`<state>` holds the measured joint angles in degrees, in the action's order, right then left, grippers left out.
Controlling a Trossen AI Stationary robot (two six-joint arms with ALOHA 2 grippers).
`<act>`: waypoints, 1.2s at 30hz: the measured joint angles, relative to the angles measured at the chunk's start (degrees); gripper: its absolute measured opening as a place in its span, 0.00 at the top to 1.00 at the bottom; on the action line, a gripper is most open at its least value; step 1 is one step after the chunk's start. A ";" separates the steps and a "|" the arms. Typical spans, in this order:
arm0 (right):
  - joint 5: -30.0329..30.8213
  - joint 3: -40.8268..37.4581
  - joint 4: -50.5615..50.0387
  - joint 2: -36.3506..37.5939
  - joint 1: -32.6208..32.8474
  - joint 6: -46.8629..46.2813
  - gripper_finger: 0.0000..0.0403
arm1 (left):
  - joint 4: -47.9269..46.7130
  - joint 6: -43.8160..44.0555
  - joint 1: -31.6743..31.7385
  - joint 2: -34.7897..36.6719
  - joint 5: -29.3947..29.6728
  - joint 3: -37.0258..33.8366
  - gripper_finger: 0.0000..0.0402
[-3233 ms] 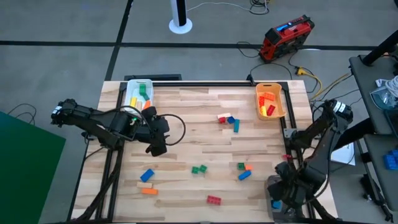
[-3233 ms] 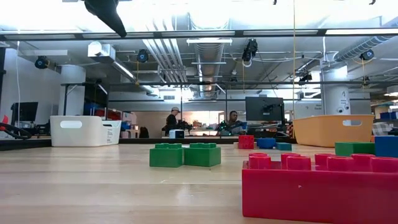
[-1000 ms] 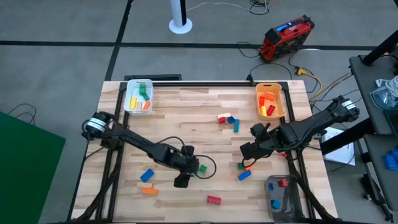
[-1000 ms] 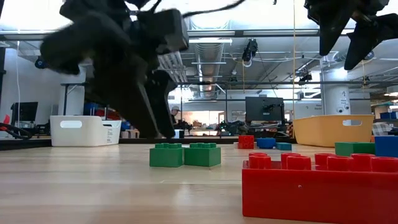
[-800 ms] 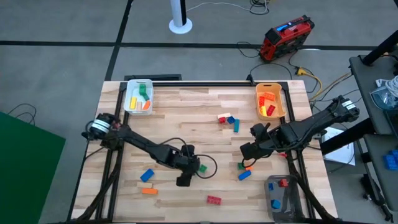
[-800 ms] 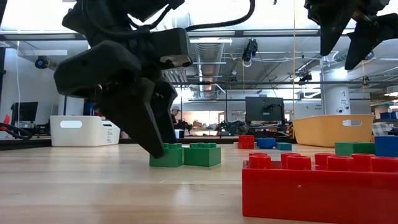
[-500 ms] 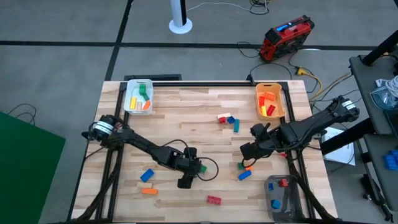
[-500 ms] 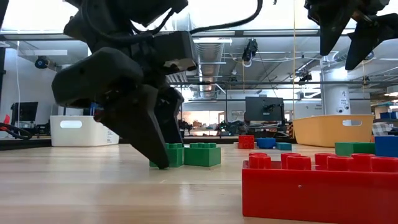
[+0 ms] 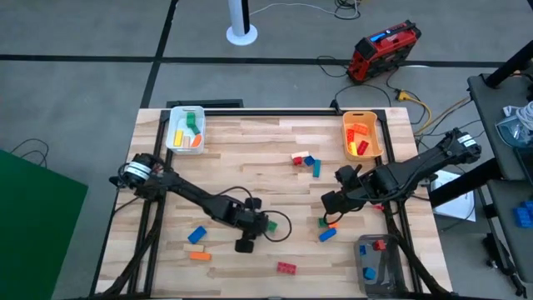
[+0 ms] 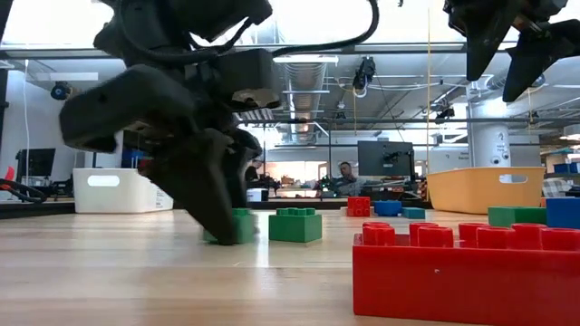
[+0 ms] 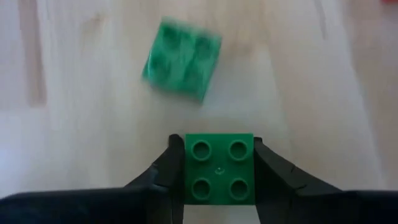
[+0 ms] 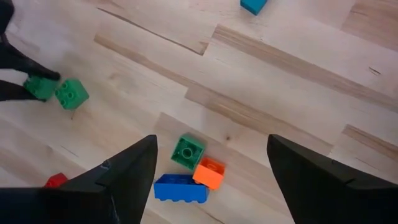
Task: Sort blocks by size
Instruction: Put the left small green game piece into the black bin
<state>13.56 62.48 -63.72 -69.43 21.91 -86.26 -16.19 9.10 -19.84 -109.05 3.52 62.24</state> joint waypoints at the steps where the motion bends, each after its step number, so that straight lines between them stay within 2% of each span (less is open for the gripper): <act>1: -0.01 0.00 0.18 0.00 0.00 -0.43 0.28 | -2.21 -0.75 0.02 0.85 -0.05 -0.09 0.73; 5: -0.02 -0.02 5.45 0.00 0.04 -1.96 0.29 | -7.23 -2.44 0.12 5.61 1.16 -0.37 0.73; 10: 0.65 -0.02 18.95 -0.95 -0.14 -1.93 0.28 | -8.19 -2.22 0.66 12.86 8.04 -0.28 0.66; 14: 1.47 -0.02 28.92 -3.47 -1.70 0.83 0.26 | -7.61 -1.66 1.29 18.24 12.96 0.52 0.66; 17: 1.37 -0.04 36.36 -5.95 -3.55 4.48 0.24 | -7.61 -1.59 1.88 20.35 15.28 2.29 0.69; 22: -1.97 1.14 46.52 -10.17 -7.03 10.15 0.23 | -7.82 -2.95 2.21 21.13 15.58 6.81 0.69; 28: -5.82 5.50 47.87 -14.87 -9.80 16.09 0.24 | -8.72 -4.54 2.25 20.61 16.50 10.76 0.68; 36: -7.95 10.50 46.01 -17.91 -10.45 21.12 0.27 | -11.30 -4.17 2.16 20.52 16.59 11.78 0.68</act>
<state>5.62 72.98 -17.71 -87.33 11.46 -65.14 -27.49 4.93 -17.67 -88.53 20.12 74.02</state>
